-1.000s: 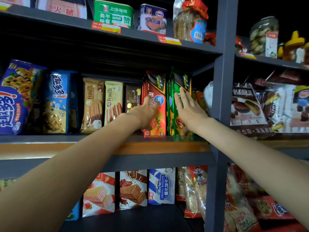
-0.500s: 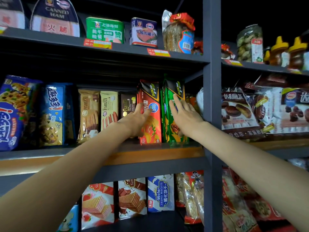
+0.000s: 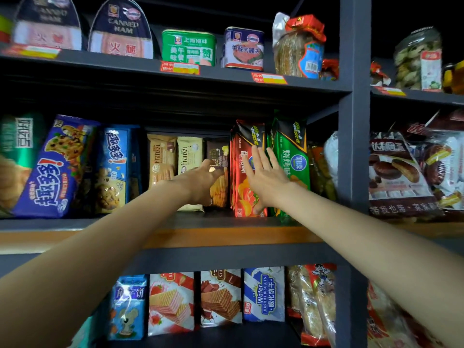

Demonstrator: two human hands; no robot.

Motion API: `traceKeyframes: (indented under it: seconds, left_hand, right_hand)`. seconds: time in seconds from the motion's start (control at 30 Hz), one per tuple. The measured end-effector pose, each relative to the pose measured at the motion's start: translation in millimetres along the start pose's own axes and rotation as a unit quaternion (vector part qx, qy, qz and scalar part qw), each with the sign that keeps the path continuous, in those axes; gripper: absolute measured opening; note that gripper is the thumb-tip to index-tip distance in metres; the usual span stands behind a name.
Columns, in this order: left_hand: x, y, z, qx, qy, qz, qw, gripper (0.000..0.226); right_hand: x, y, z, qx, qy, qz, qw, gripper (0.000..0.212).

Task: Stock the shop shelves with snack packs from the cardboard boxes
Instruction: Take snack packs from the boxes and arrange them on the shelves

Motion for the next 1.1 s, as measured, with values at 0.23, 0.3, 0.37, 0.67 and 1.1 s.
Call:
traceKeyframes:
  seconds: [0.23, 0.3, 0.37, 0.67, 1.1]
  left_hand:
    - [-7.1, -0.4, -5.2, 0.009, -0.012, 0.006, 1.0, 0.078]
    - [-6.4, 0.9, -2.1, 0.012, -0.007, 0.009, 1.0, 0.078]
    - [-5.8, 2.7, 1.6, 0.013, -0.003, 0.008, 1.0, 0.079]
    - [14.3, -1.2, 9.1, 0.033, 0.013, 0.012, 0.999, 0.076]
    - [43.4, -1.1, 19.8, 0.009, 0.046, 0.038, 0.998, 0.07]
  right_hand:
    - [-3.6, 8.1, 13.0, 0.0, 0.023, -0.037, 0.999, 0.139]
    - [-4.1, 9.8, 15.5, 0.001, 0.028, -0.04, 0.999, 0.138]
    - [-5.2, 9.7, 16.6, 0.002, 0.03, -0.045, 0.999, 0.138]
    - [8.4, -8.3, -0.3, 0.035, 0.009, -0.048, 0.998, 0.112]
    - [61.6, 4.3, -31.4, -0.003, 0.118, 0.067, 0.991, 0.111]
Point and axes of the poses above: each hand's wrist, its own z-axis towards the middle knuckle, its own y-axis out of the palm, x = y × z, the point moved 6 cm from there along z, towards the middle knuckle, and after that the axes turned 4 degrees about -z, right-handed, at the moved point
